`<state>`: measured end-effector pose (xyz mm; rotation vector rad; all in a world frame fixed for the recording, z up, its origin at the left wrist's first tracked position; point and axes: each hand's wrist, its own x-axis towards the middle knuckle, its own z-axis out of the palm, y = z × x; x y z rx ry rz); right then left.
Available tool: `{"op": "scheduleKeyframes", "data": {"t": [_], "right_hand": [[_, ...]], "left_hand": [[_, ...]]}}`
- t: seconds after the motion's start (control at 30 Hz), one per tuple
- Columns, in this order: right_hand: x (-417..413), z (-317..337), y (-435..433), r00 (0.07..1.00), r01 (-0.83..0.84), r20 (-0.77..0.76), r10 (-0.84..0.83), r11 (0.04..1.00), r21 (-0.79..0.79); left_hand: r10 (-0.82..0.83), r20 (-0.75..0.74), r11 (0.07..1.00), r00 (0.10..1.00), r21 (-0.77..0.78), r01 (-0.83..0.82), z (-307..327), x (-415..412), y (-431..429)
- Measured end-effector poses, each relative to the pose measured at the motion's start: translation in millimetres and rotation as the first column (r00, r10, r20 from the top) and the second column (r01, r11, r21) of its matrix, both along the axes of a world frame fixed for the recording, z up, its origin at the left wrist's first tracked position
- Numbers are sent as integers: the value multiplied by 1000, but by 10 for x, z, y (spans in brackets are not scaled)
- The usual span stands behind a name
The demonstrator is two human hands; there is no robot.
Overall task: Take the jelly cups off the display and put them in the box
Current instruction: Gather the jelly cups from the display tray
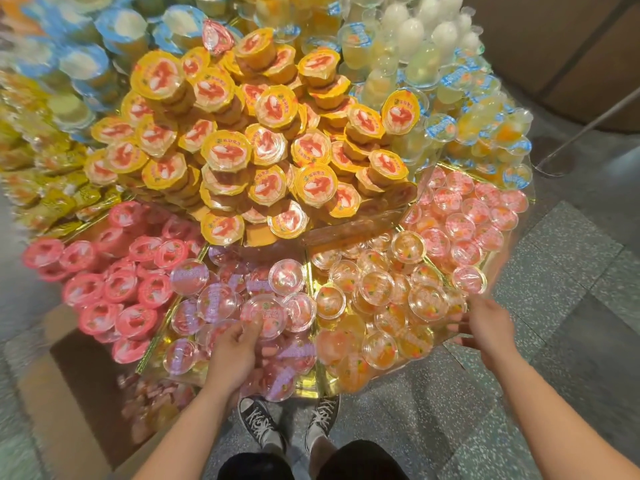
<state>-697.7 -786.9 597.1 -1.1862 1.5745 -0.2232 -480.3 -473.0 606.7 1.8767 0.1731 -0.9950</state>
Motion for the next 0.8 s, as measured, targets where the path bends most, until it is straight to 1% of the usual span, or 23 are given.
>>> {"op": "scheduleKeyframes", "data": {"t": [0.13, 0.2, 0.33, 0.5, 0.67, 0.73, 0.8], "right_hand": [[48, 167, -13, 997, 73, 46, -68, 990, -124], [61, 227, -21, 995, 79, 68, -69, 985, -151], [92, 297, 3, 997, 34, 79, -20, 983, -179], [123, 279, 12, 997, -4, 75, 17, 984, -175], [159, 254, 36, 996, -36, 70, 49, 983, -180], [185, 275, 55, 996, -48, 67, 60, 983, -175], [211, 304, 77, 995, -58, 69, 70, 984, -168]], "left_hand": [[140, -52, 990, 989, -12, -141, -129, 108, -4], [166, -80, 986, 983, 8, -166, -168, 160, -29], [67, -106, 997, 992, 44, -63, -252, 308, -117], [-28, -120, 994, 992, 106, 40, -236, 535, -155], [-142, -95, 966, 985, 202, 159, -257, 706, -112], [-165, -93, 955, 982, 234, 183, -265, 766, -118], [-155, -79, 951, 985, 259, 170, -290, 817, -108]]}}
